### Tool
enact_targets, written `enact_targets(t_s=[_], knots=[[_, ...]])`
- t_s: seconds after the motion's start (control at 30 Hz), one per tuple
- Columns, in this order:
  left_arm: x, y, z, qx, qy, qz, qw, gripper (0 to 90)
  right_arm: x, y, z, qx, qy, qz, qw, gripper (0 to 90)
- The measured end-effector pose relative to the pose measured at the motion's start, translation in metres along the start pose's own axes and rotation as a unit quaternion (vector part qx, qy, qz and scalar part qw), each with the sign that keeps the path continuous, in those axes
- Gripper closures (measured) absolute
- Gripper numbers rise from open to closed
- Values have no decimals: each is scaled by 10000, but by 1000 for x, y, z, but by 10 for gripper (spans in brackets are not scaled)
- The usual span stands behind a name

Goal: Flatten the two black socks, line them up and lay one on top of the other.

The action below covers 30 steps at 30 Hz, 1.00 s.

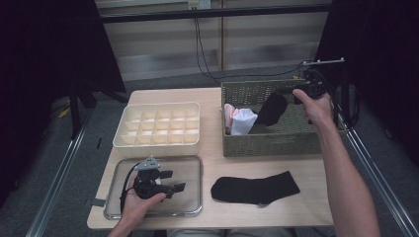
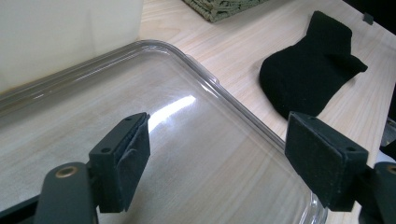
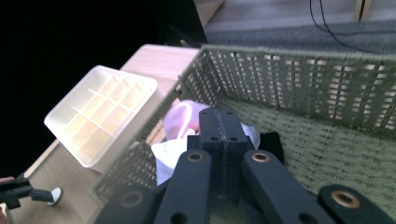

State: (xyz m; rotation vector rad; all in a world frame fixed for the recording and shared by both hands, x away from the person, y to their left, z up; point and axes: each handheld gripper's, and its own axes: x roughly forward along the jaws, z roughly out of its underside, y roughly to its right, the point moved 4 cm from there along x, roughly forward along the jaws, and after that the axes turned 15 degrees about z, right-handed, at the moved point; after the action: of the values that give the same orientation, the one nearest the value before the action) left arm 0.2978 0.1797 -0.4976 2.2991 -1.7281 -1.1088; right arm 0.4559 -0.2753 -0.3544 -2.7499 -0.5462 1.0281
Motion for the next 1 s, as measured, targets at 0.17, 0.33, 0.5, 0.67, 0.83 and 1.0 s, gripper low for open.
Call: enact_targets(t_s=[0.17, 0.33, 0.5, 0.67, 0.83, 1.0], knots=[[1, 0, 0, -3, 5, -9, 10000, 225, -10, -3, -4, -30, 140, -67, 9999, 900], [0, -1, 0, -18, 8, -17, 10000, 232, -18, -9, -8, -24, 301, -236, 9993, 900], [0, -2, 0, -39, 30, -17, 10000, 232, -24, -15, -12, -76, 370, -314, 9988, 900], [0, -1, 1, -25, -10, -34, 10000, 232, -31, -19, -17, -45, 485, -408, 9980, 900], [0, -2, 1, -43, 27, -22, 10000, 234, -36, -23, -21, 1, 576, -519, 9970, 900], [0, -2, 1, -51, 38, -27, 10000, 234, -41, -26, -26, 12, 683, -581, 9960, 900]])
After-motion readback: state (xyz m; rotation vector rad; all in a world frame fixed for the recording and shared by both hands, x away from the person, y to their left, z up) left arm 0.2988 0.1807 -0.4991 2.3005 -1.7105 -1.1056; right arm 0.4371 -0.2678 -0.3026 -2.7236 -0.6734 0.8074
